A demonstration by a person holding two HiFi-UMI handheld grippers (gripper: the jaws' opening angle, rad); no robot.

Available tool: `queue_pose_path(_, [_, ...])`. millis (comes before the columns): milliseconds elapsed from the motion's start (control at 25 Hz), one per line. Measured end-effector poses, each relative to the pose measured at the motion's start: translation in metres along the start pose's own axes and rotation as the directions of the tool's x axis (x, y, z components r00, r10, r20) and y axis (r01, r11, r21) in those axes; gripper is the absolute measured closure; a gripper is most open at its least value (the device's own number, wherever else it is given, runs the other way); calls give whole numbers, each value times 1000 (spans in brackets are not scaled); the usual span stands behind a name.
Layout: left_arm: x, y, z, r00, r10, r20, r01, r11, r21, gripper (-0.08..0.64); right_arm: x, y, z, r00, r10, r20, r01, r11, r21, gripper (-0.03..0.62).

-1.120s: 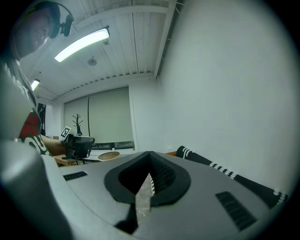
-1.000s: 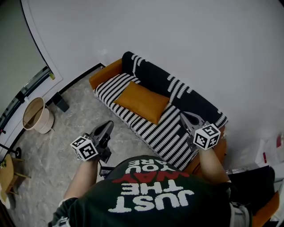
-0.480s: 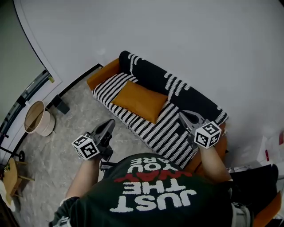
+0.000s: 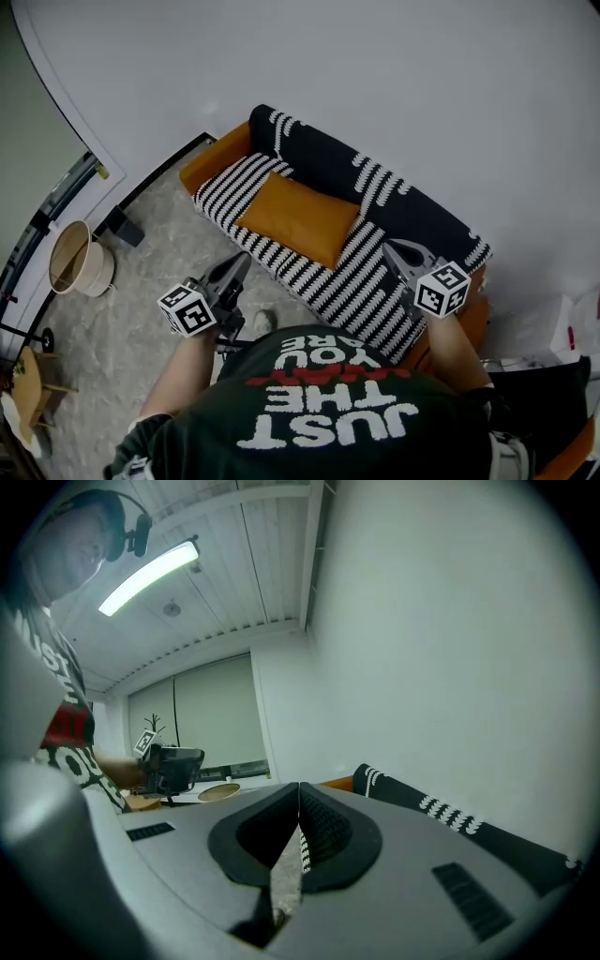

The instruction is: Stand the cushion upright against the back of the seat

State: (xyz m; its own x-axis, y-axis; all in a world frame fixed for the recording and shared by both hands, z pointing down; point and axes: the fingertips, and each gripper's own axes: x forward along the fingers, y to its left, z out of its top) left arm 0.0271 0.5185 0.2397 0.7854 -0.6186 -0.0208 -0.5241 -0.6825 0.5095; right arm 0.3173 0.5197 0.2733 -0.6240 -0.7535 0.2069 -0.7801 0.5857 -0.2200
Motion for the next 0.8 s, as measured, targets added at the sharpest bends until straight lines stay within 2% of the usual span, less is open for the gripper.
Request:
queue_pose_path(160, [19, 62, 8, 999, -36, -4, 36, 999, -34, 549, 54, -17, -5, 999, -34, -32, 34, 999, 5, 568])
queue_pose_path(320, [40, 150, 26, 997, -79, -19, 78, 995, -68, 549, 136, -32, 5, 996, -76, -45, 76, 997, 0, 568])
queue_pose_path(440, [60, 213, 39, 990, -123, -71, 116, 989, -94, 549, 201, -36, 22, 993, -103, -53, 103, 995, -7, 568])
queue_pose_path(600, [82, 276, 59, 971, -173, -163, 159, 983, -96, 549, 278, -44, 48, 989, -123, -77, 121, 992, -32, 568])
queue_pose_path(800, [106, 340, 61, 951, -183, -250, 157, 980, -121, 549, 339, -66, 57, 979, -175, -100, 174, 985, -23, 566])
